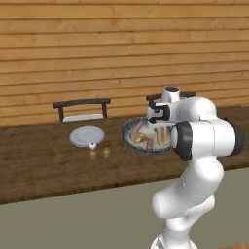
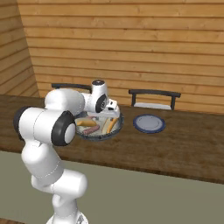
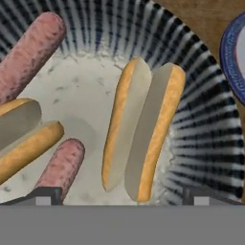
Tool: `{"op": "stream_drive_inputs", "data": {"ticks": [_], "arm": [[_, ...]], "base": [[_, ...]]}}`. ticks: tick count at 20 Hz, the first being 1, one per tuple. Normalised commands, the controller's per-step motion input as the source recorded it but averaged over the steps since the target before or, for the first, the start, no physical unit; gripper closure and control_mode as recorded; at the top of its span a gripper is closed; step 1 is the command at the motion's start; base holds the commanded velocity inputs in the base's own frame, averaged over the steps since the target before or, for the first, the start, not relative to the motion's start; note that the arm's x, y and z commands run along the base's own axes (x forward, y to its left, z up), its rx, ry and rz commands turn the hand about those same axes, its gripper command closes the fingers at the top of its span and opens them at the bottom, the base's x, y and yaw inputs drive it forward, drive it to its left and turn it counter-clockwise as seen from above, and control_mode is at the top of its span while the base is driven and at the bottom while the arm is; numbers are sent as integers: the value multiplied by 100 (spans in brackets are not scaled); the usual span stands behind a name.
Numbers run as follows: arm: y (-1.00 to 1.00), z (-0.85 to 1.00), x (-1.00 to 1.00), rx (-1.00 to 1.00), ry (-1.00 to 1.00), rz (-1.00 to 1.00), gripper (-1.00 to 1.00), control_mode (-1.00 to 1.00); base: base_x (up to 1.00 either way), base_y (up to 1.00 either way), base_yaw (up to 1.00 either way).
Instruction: Place one bun and one sausage from the bowl on each plate.
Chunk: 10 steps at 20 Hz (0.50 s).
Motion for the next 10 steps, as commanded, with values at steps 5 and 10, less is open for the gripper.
{"op": "stream_drive_inputs", "data": {"ticks": [5,10], "arm": [[-3,-39,28,0,0,-1,-100,-100],[-23,-26,15,0,0,-1,-100,-100]], "base": [[0,0,0],[0,0,0]]}}
